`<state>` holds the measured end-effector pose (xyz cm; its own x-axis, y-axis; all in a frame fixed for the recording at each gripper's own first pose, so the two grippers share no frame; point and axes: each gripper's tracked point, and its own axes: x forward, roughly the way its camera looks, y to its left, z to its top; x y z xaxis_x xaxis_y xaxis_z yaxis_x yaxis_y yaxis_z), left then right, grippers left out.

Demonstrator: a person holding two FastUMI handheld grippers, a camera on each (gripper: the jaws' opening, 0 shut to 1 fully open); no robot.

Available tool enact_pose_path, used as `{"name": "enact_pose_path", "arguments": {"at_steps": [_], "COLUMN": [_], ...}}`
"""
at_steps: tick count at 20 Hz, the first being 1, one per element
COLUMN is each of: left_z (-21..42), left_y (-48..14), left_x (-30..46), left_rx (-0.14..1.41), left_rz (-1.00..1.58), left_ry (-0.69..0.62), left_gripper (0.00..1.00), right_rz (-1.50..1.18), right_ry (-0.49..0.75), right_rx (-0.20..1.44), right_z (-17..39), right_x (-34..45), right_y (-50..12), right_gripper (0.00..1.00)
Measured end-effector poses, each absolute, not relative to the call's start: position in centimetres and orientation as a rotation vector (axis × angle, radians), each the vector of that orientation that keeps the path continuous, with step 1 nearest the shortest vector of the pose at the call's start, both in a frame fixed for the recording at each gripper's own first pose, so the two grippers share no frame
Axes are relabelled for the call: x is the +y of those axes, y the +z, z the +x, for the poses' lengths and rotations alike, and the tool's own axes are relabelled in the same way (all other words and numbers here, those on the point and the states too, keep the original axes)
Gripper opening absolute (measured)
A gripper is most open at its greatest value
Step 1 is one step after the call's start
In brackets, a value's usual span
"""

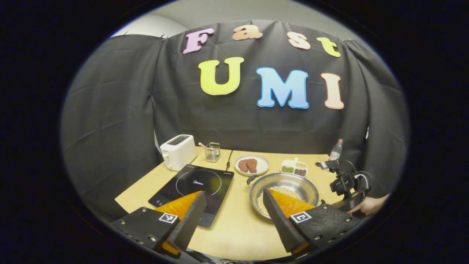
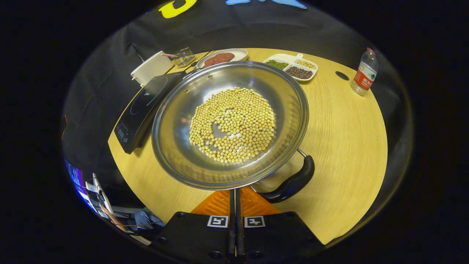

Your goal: First push the handle of the pot to place it horizontally, then grasp the pot with both hands and set it on the induction cooktop.

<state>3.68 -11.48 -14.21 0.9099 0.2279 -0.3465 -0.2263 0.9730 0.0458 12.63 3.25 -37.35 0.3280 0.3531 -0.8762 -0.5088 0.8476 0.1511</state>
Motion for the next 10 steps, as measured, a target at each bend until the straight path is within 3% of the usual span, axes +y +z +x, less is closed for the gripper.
{"name": "enact_pose_path", "arguments": {"at_steps": [10], "left_z": [3.1], "left_y": [-15.8], "left_x": [-12.6], "left_rx": [0.365], "left_rz": [-0.005], "left_ry": [0.274], "left_gripper": [0.94], "right_rz": [-0.19], "right_ry": [0.52], "right_rx": [1.05], "right_z": [16.6], "right_x": [-0.4], "right_y": [-37.2], "right_gripper": [0.02]}}
